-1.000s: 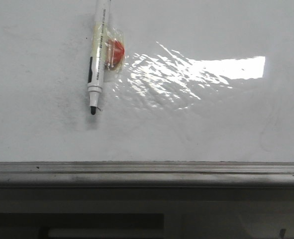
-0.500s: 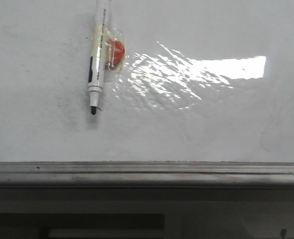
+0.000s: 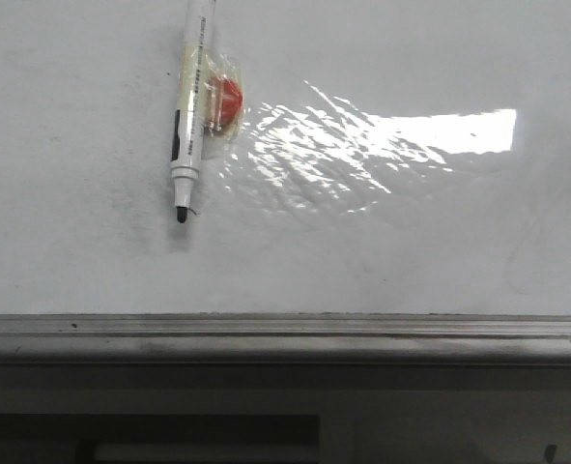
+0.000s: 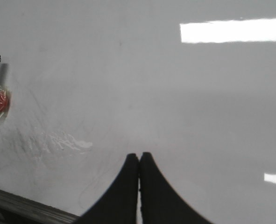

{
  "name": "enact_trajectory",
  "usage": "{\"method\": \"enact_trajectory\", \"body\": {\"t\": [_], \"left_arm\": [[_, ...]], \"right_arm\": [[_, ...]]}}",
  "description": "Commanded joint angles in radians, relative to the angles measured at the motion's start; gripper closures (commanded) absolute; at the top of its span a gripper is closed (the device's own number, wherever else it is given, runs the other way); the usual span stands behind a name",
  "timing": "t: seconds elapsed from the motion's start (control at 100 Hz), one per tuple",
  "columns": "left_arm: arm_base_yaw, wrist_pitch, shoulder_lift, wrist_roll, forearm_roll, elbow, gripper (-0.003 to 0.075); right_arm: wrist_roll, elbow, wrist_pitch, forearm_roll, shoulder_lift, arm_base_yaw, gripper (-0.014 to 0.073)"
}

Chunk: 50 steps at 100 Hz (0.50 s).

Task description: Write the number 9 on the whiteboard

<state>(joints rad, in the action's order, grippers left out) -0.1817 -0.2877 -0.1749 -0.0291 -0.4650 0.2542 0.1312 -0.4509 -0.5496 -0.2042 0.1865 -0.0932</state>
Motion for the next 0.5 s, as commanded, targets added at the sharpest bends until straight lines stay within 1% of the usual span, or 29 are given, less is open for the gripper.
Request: {"method": "enact_trajectory", "body": {"t": [0.0,0.04,0.07,0.1,0.16,0.21,0.24,0.27,0.31,0.37,0.49], "left_arm": [[0.001,-0.044,-0.125,-0.092,0.009,0.110,0.0679],[0.001,-0.051,-0.180,-0.141,-0.017,0.140,0.0629],[0.001,-0.053,-0.214,-0.179,-0.054,0.158,0.0570],[0.001,-0.059,-0.247,-0.233,-0.090,0.176,0.0524],[0.001,-0.096,-0.321,-0.331,-0.185,0.215,0.0435],[0.001,-0.157,-0.380,-0.419,-0.255,0.249,0.0399],[0.001,-0.197,-0.415,-0.478,-0.290,0.268,0.0395],[0.001,-0.237,-0.450,-0.518,-0.325,0.285,0.0398],[0.001,-0.286,-0.501,-0.565,-0.379,0.309,0.0401],[-0.001,-0.340,-0.570,-0.612,-0.452,0.337,0.0407],[-0.040,-0.357,-0.664,-0.684,-0.555,0.373,0.0407]], "right_arm": [[0.009,-0.099,0.013,0.017,0.074,0.006,0.0643],[0.009,-0.122,-0.002,0.017,0.098,0.006,0.0611],[0.009,-0.142,-0.016,0.017,0.114,0.006,0.0578],[0.009,-0.157,-0.027,0.017,0.128,0.006,0.0532],[0.009,-0.183,-0.048,0.015,0.159,0.006,0.0402],[0.009,-0.196,-0.063,0.015,0.179,0.006,0.0299],[0.009,-0.202,-0.067,0.013,0.186,0.002,0.0237],[0.009,-0.204,-0.064,0.013,0.192,-0.004,0.0201],[0.009,-0.204,-0.062,0.010,0.196,-0.008,0.0178],[0.009,-0.204,-0.064,0.008,0.197,-0.010,0.0188],[0.009,-0.204,-0.066,0.008,0.197,-0.010,0.0196]]}}
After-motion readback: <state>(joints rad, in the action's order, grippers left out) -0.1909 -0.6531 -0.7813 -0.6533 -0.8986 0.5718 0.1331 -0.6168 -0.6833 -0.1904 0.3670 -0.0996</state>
